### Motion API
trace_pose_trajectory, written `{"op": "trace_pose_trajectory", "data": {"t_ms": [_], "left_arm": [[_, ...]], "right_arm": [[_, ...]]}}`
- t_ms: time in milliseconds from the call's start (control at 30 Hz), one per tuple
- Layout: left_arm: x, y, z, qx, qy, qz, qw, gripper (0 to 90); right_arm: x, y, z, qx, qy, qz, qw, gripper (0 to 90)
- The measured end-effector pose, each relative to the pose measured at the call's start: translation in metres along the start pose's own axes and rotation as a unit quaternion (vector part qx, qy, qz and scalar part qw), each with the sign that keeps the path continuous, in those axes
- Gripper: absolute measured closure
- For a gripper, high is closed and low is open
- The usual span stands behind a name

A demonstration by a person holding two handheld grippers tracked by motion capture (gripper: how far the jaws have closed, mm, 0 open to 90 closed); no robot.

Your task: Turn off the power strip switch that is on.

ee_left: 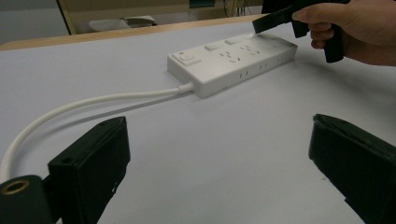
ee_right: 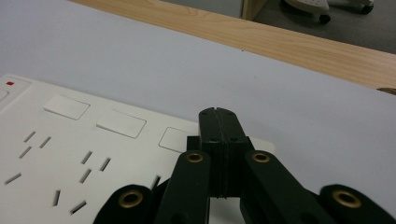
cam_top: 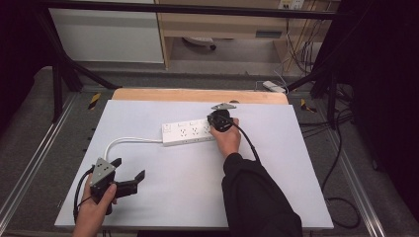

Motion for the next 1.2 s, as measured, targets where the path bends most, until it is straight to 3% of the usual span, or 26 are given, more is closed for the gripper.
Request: {"op": "trace_pose_trajectory", "data": {"t_ms": [367, 1000, 1200], "left_arm": [[0.0002, -0.0001, -0.0002, 0.001, -0.003, 0.001, 1.0000, 5.4], [0.0006, -0.0006, -0.0016, 0.005, -0.003, 0.003, 1.0000, 5.4], [0.0019, 0.0003, -0.0023, 0.007, 0.001, 0.005, 1.0000, 5.5]], "right_arm": [[0.0008, -0.0004, 0.0013, 0.000, -0.009, 0.008, 0.9999, 90.0], [0.0028, -0.0012, 0.0002, -0.002, 0.022, 0.001, 0.9998, 90.0], [0.0023, -0.0017, -0.0033, -0.006, 0.021, 0.000, 0.9998, 90.0]]}}
Point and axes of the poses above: each handheld gripper's, and its own axes: y roughly backward along the jaws, z roughly out of its top, x roughly to its left, the point moved 5 cm from there along -y, roughly forward along the jaws, and after that the axes turned 3 degrees about -z, right-handed, at the moved point
